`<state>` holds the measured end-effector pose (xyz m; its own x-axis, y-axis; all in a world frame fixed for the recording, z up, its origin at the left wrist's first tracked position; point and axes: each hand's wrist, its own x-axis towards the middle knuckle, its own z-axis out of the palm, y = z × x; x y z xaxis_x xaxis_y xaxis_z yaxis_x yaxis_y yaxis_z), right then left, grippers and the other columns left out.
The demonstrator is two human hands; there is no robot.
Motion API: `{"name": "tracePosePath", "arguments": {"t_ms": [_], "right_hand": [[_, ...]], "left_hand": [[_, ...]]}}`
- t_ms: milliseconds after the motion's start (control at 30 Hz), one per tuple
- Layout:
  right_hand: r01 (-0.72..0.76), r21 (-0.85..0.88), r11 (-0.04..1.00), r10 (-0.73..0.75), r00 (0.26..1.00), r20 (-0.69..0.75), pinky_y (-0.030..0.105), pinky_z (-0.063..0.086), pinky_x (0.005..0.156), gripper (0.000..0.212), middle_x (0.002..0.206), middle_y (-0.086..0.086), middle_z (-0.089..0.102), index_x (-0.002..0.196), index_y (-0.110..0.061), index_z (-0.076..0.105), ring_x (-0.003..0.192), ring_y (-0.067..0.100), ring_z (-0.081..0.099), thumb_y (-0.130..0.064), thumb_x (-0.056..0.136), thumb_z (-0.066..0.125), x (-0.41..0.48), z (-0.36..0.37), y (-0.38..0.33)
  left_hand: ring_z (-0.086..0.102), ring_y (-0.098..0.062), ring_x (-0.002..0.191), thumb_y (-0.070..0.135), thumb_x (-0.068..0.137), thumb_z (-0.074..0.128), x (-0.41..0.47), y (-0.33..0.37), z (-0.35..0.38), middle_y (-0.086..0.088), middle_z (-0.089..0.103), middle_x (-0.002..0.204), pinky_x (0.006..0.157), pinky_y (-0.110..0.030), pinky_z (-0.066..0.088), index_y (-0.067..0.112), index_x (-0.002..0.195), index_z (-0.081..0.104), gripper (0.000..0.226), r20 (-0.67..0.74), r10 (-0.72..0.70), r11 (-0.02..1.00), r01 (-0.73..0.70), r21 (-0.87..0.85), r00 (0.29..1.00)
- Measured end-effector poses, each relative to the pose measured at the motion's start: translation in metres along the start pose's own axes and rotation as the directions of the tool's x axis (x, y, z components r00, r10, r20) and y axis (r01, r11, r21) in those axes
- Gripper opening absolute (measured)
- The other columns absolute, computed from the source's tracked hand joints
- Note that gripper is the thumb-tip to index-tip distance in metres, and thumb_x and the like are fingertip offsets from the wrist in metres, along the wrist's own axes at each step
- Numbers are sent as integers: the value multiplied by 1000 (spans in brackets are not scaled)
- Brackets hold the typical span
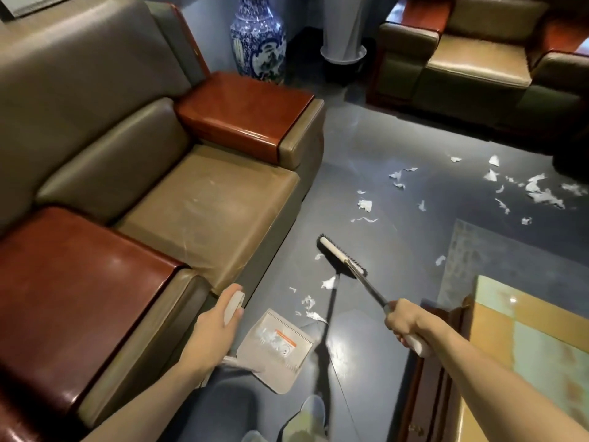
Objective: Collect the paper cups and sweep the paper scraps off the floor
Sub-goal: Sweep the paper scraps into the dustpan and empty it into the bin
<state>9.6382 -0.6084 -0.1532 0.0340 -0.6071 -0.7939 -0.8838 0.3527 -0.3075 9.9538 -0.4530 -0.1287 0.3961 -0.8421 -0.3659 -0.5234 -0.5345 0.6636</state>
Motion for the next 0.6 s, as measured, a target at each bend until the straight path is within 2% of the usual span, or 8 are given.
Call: {"name": "tracePosePath", "arguments": {"t_ms": [67, 133, 200, 267, 367, 467, 533, 600], "right_hand": [[2, -73, 997, 5, 996, 89, 21, 38, 40, 16, 57, 9, 49, 87, -2, 51, 45, 19, 46, 5, 85, 37, -4, 4, -8], [19, -168, 986, 7, 988, 155, 22, 42, 45, 20, 63, 5, 50, 100, -3, 55, 52, 17, 50, 1, 86, 42, -16, 12, -11], [38, -204, 978, 5, 978, 209, 20, 44, 50, 33, 67, 3, 50, 120, -2, 54, 56, 14, 51, -2, 87, 46, -34, 24, -11], [56, -217, 975, 4, 963, 268, 22, 45, 55, 42, 66, 4, 52, 128, -2, 52, 54, 13, 49, -2, 87, 45, -55, 34, -10], [-23, -98, 995, 55, 937, 344, 23, 45, 52, 38, 66, 7, 55, 122, -6, 56, 48, 11, 48, -3, 87, 42, -87, 39, -9], [-167, 95, 981, 114, 904, 411, 16, 36, 40, 21, 56, 2, 48, 98, -11, 59, 40, 7, 41, -1, 89, 42, -118, 31, -7], [-237, 180, 955, 133, 880, 457, 14, 36, 37, 17, 51, 0, 45, 97, -8, 57, 36, 6, 41, 1, 90, 44, -139, 25, -3], [-280, 265, 923, 126, 869, 477, 15, 38, 35, 24, 53, 1, 46, 113, -4, 52, 35, 6, 44, 2, 92, 45, -163, 29, 5]], "left_hand": [[63, -27, 82, 34, 98, 44, 10, 2, 1, -5, 61, 93, 77, -34, 49, 45, 132, 37, 36, 19, -2, 999, 2, 37, 1000], [57, -17, 74, 36, 98, 43, 15, 3, 4, -2, 61, 95, 76, -32, 47, 48, 131, 36, 36, 46, 18, 997, -21, 70, 999], [58, -16, 79, 38, 98, 42, 16, 5, 8, -2, 63, 103, 76, -30, 46, 50, 130, 36, 34, 66, 51, 996, -55, 70, 997], [62, -21, 85, 37, 98, 42, 19, 7, 10, -3, 64, 105, 78, -33, 47, 49, 129, 36, 34, 56, 84, 994, -88, 67, 995], [62, -26, 85, 35, 98, 42, 24, 9, 12, -8, 64, 103, 75, -34, 46, 47, 131, 36, 35, 37, 116, 991, -118, 69, 993], [60, -27, 90, 33, 99, 43, 17, 6, 13, -8, 62, 106, 79, -37, 46, 45, 131, 35, 35, 40, 147, 986, -150, 67, 988], [60, -28, 86, 33, 99, 42, 9, 0, 9, -10, 61, 102, 77, -37, 47, 45, 131, 35, 35, 40, 163, 984, -165, 62, 986], [60, -32, 84, 33, 99, 41, -2, -10, 0, -14, 61, 100, 74, -39, 47, 44, 132, 34, 35, 43, 168, 984, -170, 44, 985]]}}
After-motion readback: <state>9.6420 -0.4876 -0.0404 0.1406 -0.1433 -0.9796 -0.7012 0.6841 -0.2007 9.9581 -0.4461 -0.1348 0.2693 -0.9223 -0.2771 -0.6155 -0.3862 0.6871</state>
